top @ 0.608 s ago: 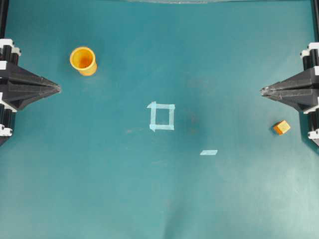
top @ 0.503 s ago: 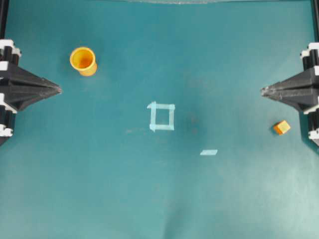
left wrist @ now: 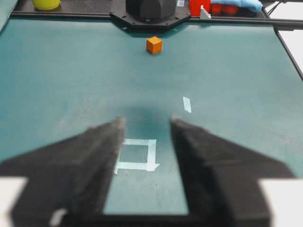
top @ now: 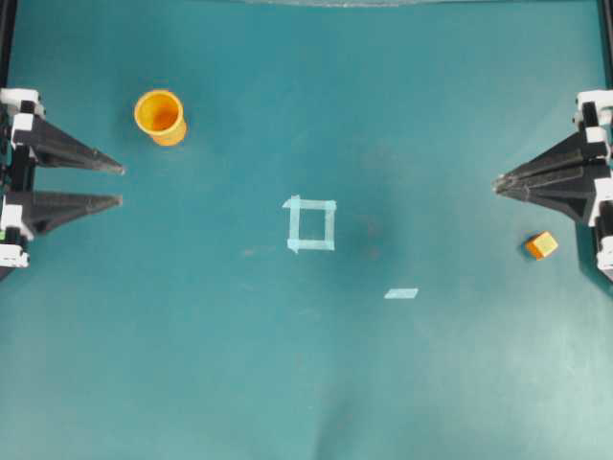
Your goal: Hold the block with right arm and the cup with left arm, then put the block into the cup.
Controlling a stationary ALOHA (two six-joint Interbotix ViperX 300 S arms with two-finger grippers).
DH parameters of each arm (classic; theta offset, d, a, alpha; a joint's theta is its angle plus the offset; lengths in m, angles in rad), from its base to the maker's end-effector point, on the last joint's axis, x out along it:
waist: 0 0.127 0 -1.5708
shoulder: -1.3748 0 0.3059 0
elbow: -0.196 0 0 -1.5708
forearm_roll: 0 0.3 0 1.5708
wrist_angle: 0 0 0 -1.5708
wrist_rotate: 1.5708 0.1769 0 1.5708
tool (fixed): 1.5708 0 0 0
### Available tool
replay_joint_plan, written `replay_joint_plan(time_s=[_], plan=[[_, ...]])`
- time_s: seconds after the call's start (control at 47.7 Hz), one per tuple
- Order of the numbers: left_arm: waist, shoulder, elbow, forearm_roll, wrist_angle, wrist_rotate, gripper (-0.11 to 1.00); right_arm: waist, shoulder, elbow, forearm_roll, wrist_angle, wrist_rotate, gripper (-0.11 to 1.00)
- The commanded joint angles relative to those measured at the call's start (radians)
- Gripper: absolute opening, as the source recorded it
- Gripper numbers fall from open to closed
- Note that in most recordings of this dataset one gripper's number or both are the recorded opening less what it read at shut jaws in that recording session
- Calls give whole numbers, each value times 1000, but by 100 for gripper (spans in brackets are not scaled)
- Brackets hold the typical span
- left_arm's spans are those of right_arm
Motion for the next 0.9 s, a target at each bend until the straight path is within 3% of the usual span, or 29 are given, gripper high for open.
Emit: replay_joint_plan(time_s=[0.0, 0.168, 0.398, 0.482, 0.671, 0.88], plan=[[8, 15, -12, 2, -2, 2, 49, -2, 0, -32, 5, 37, 26, 0], [64, 28, -11, 3, 9, -3, 68, -2, -2, -49, 5, 123, 80, 9], [163, 31, -9, 3, 11, -5, 83, -2, -2, -66, 5, 261, 167, 48], [195, 32, -9, 3, 21, -5, 86, -2, 2, -69, 5, 305, 207, 56], [247, 75, -5, 2, 118, -11, 87, -2, 8, -69, 3, 425, 282, 60], [253, 198, -9, 3, 202, -75, 87, -2, 35, -69, -3, 566, 348, 61]])
